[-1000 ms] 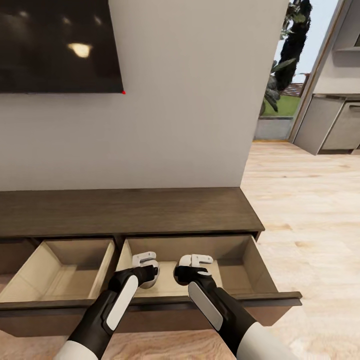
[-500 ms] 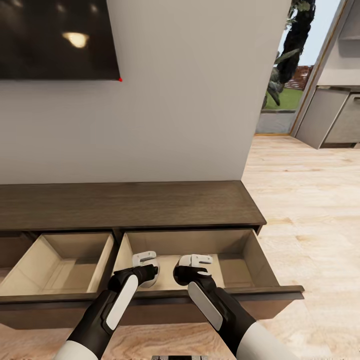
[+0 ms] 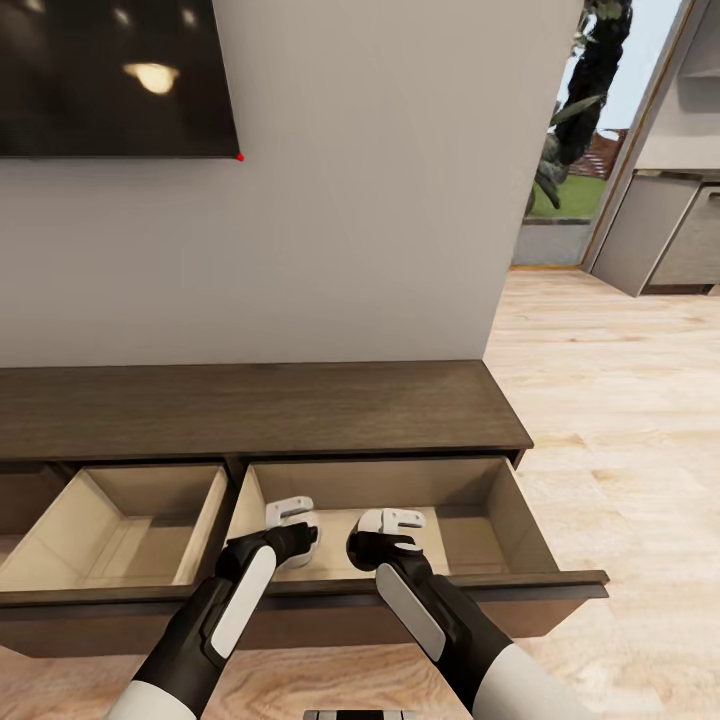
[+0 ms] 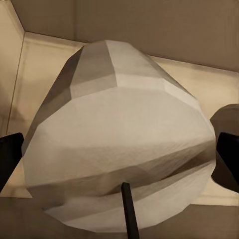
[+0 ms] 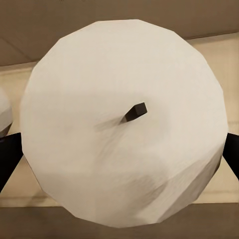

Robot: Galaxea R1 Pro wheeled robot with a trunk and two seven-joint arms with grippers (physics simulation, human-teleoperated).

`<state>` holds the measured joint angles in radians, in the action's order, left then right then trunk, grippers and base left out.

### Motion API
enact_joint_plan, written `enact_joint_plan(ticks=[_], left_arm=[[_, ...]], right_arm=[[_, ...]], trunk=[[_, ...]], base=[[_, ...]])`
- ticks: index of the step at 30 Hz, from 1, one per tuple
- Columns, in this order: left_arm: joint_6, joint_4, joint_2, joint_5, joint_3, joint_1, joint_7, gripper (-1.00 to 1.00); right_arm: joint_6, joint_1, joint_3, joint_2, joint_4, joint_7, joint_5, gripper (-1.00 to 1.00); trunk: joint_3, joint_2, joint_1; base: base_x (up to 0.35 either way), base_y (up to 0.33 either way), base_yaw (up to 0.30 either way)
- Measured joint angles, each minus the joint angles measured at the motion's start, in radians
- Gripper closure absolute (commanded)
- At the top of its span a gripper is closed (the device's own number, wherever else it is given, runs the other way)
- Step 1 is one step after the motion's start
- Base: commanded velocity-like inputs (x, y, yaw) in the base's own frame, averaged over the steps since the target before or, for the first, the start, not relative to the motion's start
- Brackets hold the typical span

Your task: Place each of the two pumpkins and all three candles from the living room inside a cabinet in the living room (use any cabinet), then make sure every cabinet is closed, and position the cauldron so it is next to a table in the living room.

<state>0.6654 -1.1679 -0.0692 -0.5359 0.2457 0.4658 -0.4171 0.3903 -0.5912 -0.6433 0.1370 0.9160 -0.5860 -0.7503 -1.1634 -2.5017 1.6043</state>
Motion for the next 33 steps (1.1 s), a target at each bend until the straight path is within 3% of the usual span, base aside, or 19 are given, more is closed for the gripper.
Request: enact_joint_plan(ticks=[33], left_arm=[[0.014,-0.001,0.003,0.001,-0.004,0.000,0.002,1.00]], right_arm=[[0.026,0.000,0.000,0.001,0.000,-0.005,-0.002,1.00]], trunk=[[0.000,0.000,0.000]], base=[[0.026,0.000,0.000]])
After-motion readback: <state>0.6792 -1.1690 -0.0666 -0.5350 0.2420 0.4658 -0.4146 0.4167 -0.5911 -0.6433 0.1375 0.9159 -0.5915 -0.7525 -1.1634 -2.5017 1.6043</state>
